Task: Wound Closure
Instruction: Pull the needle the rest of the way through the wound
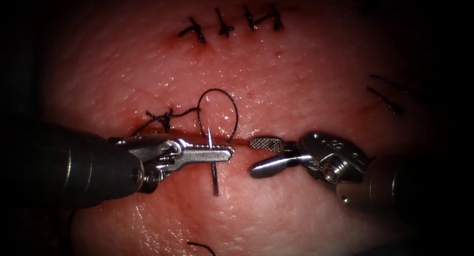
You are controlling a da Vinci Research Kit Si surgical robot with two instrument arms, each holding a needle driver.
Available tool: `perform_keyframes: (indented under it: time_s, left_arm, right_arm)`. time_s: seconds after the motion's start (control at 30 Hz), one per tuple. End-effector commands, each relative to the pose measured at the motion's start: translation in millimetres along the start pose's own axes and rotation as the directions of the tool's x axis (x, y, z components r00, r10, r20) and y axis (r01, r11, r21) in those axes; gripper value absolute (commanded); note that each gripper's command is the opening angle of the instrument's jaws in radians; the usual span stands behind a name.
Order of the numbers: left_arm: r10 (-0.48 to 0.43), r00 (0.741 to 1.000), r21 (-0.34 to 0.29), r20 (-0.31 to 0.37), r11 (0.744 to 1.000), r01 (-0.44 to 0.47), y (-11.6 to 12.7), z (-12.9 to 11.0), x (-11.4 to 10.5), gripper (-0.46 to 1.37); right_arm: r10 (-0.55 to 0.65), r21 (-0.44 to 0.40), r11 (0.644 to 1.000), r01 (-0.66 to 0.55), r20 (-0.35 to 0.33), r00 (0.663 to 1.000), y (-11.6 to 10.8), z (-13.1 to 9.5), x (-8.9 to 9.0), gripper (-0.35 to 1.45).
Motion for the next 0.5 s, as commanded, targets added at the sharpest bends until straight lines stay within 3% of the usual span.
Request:
perform_keyframes:
  time_s: [0.03,0.5]
  left_arm:
    - [0.0,1.0,-0.016,0.001,1.0,0.0,0.0,0.0,0.0,-0.35]
    - [0.0,1.0,-0.018,0.004,1.0,0.0,0.0,0.0,0.0,-0.35]
  right_arm:
    - [0.001,-0.001,1.0,-0.001,0.003,1.0,0.0,0.0,0.0,0.67]
    - [0.002,-0.002,1.0,-0.002,0.003,1.0,0.1,0.0,0.1,0.67]
